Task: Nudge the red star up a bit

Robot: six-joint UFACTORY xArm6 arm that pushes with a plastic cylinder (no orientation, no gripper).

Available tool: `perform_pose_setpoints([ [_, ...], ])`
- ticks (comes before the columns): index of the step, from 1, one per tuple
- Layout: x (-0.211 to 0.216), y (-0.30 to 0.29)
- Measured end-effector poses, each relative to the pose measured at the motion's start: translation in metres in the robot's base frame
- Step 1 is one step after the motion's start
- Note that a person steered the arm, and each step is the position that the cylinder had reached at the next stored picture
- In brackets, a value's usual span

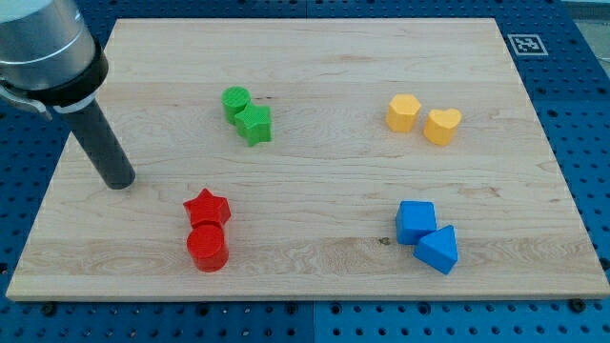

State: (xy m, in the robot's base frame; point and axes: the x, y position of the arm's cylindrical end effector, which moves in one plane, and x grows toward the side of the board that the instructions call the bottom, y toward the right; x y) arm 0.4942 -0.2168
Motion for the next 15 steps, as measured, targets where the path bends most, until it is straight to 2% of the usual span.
perform_pose_setpoints([
  [2, 0.002, 0.003],
  [4, 0.06, 0.037],
  [6, 0.092, 0.059],
  [8, 0.125, 0.148],
  [11, 0.118, 0.175],
  [15, 0.079, 0.141],
])
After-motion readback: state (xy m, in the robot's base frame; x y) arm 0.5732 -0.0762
